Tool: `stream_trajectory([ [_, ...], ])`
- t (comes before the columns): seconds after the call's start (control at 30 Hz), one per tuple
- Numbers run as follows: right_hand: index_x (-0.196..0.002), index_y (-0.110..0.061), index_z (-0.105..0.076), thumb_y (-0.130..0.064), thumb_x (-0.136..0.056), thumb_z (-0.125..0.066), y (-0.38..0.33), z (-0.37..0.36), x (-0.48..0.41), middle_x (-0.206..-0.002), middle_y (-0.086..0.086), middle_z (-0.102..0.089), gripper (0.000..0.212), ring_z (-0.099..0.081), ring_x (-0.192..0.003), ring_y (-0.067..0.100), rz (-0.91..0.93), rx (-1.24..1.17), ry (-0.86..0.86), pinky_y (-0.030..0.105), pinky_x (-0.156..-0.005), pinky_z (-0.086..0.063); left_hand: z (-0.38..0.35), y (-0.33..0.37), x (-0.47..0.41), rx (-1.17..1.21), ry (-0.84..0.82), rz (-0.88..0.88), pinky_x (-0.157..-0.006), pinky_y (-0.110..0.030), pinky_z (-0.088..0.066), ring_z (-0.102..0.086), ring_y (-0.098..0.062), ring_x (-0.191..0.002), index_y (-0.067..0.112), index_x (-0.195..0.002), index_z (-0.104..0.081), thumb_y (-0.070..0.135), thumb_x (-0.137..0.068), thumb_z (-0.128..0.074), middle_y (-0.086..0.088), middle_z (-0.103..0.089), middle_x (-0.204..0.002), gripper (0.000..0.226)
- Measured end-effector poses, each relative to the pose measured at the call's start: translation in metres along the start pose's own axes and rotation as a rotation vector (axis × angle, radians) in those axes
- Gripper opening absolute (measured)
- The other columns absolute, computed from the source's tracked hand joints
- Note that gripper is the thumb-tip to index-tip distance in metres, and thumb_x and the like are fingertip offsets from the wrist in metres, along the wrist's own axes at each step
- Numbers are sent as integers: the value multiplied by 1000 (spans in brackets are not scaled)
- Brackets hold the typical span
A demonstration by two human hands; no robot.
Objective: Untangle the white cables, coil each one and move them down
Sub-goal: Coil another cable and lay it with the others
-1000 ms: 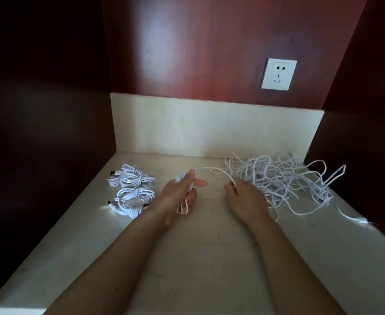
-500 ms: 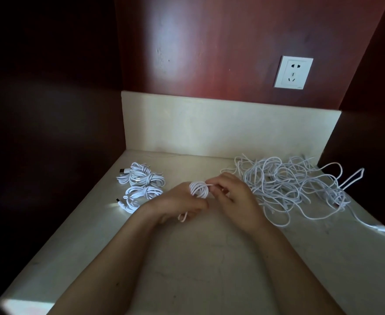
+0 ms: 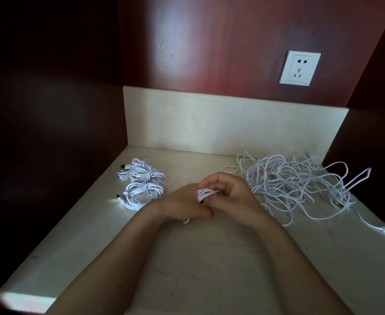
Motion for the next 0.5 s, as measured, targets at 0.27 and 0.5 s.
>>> stream_trajectory([
  [0.27,-89,-3,-60,5,-74,-63,-10,5,2,-83,6,-71,17,-65,-71,12,-11,-209,-84,20,-67,-51,11,19,2,-144,121,-194,-83,-37,-52,-65,-10,-89,17,-95,-67,27,-81,-57,4,-72,-95,20],
  [0.5,-86,-8,-67,2,-71,-69,-6,14,3,-85,4,-74,18,-68,-78,11,-25,-205,-37,19,-72,-52,18,24,3,-458,263,-183,-71,-36,-51,-66,-18,-83,29,-74,-56,46,-80,-44,2,-67,-80,23],
])
Point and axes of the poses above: each hand's wrist, its own x-axis away from the middle knuckle, its own z-axis out of the back of the hand, y = z × x, the point moved 9 cm from there along -x, towards the middle knuckle
